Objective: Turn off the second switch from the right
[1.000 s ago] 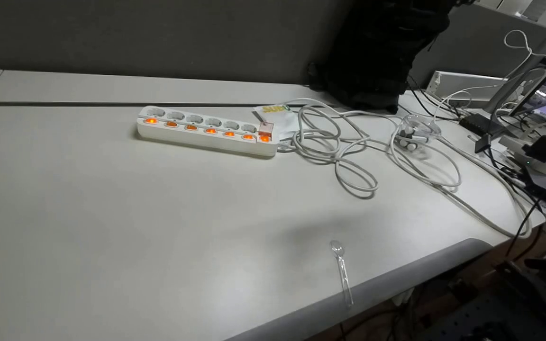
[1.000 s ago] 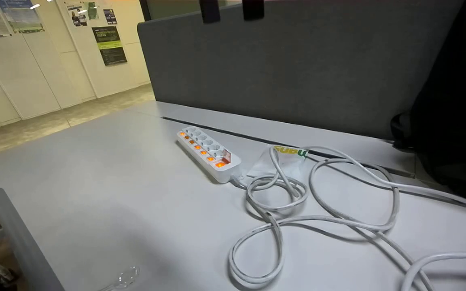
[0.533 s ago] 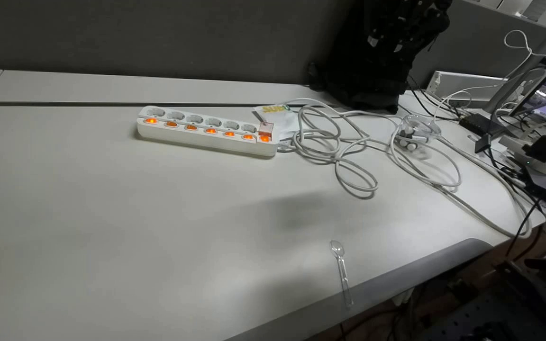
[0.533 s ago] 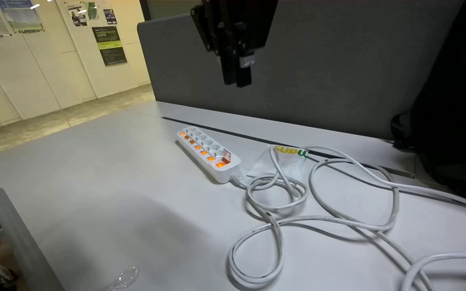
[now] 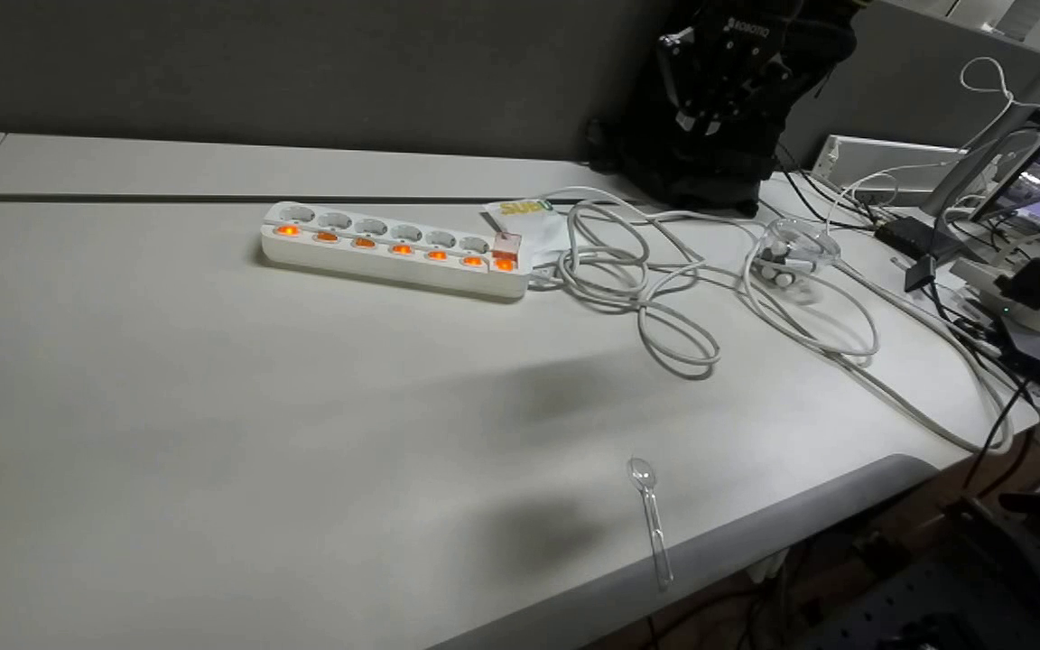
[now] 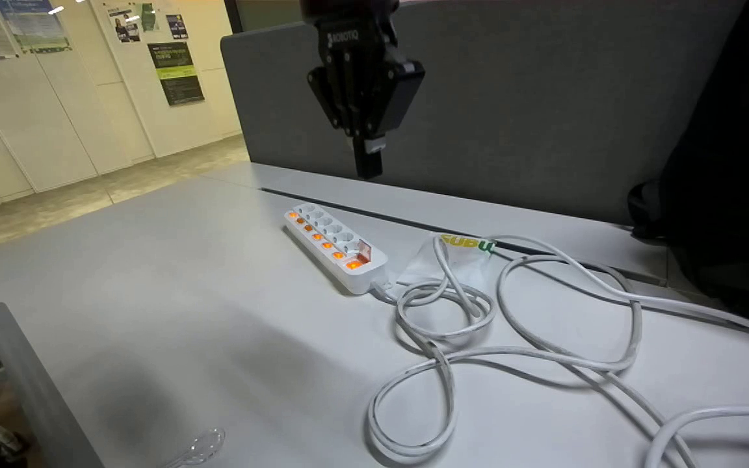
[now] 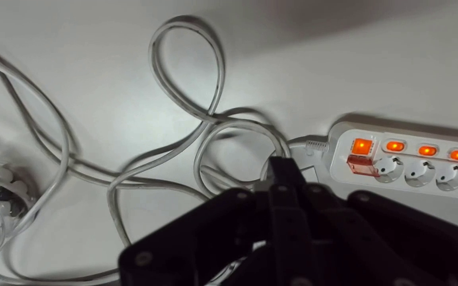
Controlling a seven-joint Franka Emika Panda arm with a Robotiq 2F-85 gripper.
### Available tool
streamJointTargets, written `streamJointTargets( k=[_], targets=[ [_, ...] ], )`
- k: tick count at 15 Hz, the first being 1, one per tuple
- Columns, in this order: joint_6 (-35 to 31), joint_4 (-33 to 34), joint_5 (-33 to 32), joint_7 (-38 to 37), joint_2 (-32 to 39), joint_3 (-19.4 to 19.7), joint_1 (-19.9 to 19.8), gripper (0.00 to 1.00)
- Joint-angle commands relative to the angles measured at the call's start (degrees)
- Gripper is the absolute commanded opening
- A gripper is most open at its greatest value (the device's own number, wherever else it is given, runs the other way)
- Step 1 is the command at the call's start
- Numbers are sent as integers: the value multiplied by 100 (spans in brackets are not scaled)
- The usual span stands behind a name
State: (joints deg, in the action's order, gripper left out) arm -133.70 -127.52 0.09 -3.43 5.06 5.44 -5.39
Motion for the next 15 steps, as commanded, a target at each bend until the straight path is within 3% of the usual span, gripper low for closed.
streamJointTargets(
  k=[1, 13, 14, 15],
  targets=[
    [7, 130, 134, -140, 214, -105, 106, 0],
    [-744, 979, 209, -527, 1802, -498, 743, 0],
    [-740, 618, 225, -321, 1466, -471, 670, 1],
    [-780, 711, 226, -335, 1618, -496, 713, 1]
  ],
)
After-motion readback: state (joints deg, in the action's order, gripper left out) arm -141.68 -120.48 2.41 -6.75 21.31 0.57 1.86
